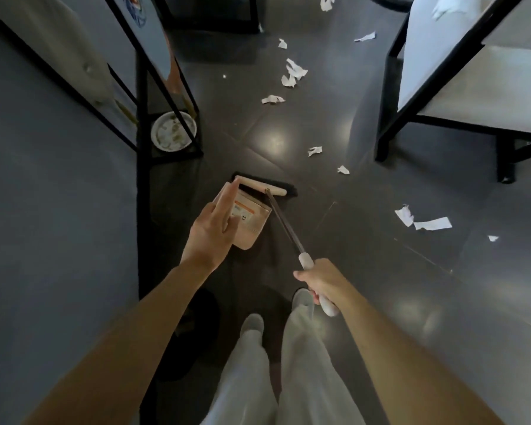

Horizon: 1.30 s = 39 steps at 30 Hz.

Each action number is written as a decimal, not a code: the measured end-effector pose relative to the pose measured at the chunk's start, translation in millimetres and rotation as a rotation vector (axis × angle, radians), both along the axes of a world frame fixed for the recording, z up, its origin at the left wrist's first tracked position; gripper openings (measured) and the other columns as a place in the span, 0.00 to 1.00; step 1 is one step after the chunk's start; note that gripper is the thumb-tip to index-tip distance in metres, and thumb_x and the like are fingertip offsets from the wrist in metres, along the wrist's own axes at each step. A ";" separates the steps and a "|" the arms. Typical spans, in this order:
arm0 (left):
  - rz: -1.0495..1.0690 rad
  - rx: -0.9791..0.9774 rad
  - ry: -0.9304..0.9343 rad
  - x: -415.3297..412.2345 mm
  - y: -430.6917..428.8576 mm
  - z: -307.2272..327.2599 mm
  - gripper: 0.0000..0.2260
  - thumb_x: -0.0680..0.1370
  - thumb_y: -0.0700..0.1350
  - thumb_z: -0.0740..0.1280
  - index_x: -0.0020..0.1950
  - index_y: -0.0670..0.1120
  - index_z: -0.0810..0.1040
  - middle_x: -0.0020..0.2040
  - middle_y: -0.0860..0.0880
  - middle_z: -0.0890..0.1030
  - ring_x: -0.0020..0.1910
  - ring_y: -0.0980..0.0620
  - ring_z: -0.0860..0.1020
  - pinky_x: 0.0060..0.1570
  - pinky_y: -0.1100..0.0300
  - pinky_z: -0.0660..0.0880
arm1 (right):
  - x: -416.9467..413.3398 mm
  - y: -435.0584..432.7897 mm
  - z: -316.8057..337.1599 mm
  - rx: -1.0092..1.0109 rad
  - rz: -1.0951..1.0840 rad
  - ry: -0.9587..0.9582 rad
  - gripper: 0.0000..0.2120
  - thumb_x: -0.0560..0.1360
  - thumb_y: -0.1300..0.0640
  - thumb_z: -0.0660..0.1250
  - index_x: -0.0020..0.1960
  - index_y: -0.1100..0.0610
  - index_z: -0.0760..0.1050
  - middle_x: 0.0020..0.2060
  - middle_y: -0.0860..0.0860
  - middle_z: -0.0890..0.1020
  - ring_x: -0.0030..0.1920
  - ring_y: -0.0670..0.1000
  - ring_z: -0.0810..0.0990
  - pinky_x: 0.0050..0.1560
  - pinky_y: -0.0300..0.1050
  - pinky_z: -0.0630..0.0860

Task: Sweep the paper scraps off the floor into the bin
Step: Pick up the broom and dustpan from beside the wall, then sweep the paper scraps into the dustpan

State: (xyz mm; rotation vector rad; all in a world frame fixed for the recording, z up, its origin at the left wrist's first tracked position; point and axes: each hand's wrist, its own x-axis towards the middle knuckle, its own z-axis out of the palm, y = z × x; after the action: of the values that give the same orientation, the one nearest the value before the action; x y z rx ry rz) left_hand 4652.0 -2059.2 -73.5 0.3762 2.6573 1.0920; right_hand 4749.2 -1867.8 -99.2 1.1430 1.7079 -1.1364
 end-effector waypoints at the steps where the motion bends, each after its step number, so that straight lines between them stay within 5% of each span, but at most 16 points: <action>1: -0.012 0.003 0.023 2.5 -0.6 -0.4 0.32 0.80 0.42 0.62 0.73 0.68 0.48 0.72 0.47 0.67 0.66 0.50 0.70 0.64 0.50 0.72 | 5.2 -6.0 0.8 0.014 -0.037 0.020 0.15 0.79 0.56 0.64 0.64 0.60 0.69 0.35 0.53 0.74 0.27 0.46 0.70 0.22 0.37 0.67; 7: -0.053 -0.013 0.114 16.1 -11.0 0.4 0.29 0.80 0.43 0.63 0.75 0.61 0.53 0.70 0.46 0.71 0.63 0.51 0.73 0.60 0.51 0.74 | 40.0 -17.2 16.3 0.077 -0.260 0.088 0.11 0.78 0.61 0.61 0.60 0.62 0.71 0.39 0.56 0.78 0.27 0.49 0.74 0.23 0.37 0.69; 11: -0.054 0.043 0.064 34.1 -25.2 7.0 0.30 0.80 0.40 0.64 0.76 0.59 0.55 0.68 0.44 0.73 0.60 0.54 0.74 0.54 0.68 0.68 | 85.6 -22.5 21.4 0.190 -0.311 0.177 0.07 0.76 0.59 0.63 0.54 0.56 0.70 0.41 0.55 0.78 0.30 0.50 0.74 0.28 0.42 0.70; 14: -0.092 0.122 0.006 51.6 -24.3 19.1 0.30 0.79 0.38 0.64 0.76 0.59 0.57 0.70 0.49 0.71 0.60 0.62 0.69 0.55 0.74 0.64 | 128.3 -34.5 25.2 0.264 -0.292 0.267 0.17 0.75 0.57 0.67 0.62 0.52 0.69 0.49 0.52 0.79 0.31 0.49 0.75 0.27 0.40 0.71; 18: -0.200 0.089 -0.030 81.4 -5.7 34.3 0.31 0.78 0.39 0.66 0.76 0.58 0.57 0.70 0.56 0.68 0.64 0.62 0.65 0.63 0.61 0.65 | 164.4 -40.2 36.8 0.221 -0.445 0.347 0.32 0.73 0.49 0.72 0.73 0.48 0.64 0.56 0.52 0.79 0.32 0.48 0.72 0.32 0.42 0.74; 21: -0.328 0.045 -0.033 105.3 21.8 43.1 0.30 0.79 0.39 0.65 0.76 0.56 0.57 0.71 0.52 0.69 0.67 0.54 0.69 0.62 0.59 0.65 | 185.4 -25.5 53.3 0.191 -0.632 0.373 0.32 0.72 0.41 0.71 0.72 0.46 0.63 0.49 0.53 0.78 0.28 0.47 0.72 0.22 0.37 0.68; 26: -0.525 0.114 -0.045 151.6 90.9 57.6 0.27 0.80 0.38 0.61 0.77 0.52 0.57 0.74 0.51 0.65 0.72 0.50 0.64 0.64 0.61 0.61 | 240.4 19.9 61.7 0.297 -0.708 0.332 0.26 0.76 0.62 0.67 0.71 0.48 0.66 0.41 0.53 0.77 0.27 0.50 0.72 0.19 0.36 0.65; 34: -0.750 0.136 -0.094 223.8 252.0 51.1 0.30 0.80 0.39 0.61 0.72 0.65 0.53 0.74 0.56 0.64 0.73 0.51 0.64 0.72 0.49 0.62 | 350.4 131.5 75.3 0.197 -0.974 0.397 0.12 0.76 0.69 0.62 0.57 0.57 0.72 0.21 0.50 0.70 0.16 0.45 0.65 0.18 0.34 0.64; 39: -0.732 0.187 -0.150 265.7 364.2 62.0 0.26 0.80 0.40 0.60 0.71 0.64 0.59 0.72 0.52 0.70 0.71 0.51 0.68 0.69 0.57 0.61 | 403.4 224.9 89.5 0.108 -1.203 0.435 0.10 0.75 0.71 0.60 0.50 0.57 0.72 0.26 0.53 0.69 0.18 0.45 0.64 0.19 0.33 0.63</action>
State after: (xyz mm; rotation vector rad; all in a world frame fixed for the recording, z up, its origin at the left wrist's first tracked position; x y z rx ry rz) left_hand 4917.6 -1695.0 -11.5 1.1356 2.0020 1.0502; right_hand 5152.5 -1642.9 -9.7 2.2327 1.2971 -2.1210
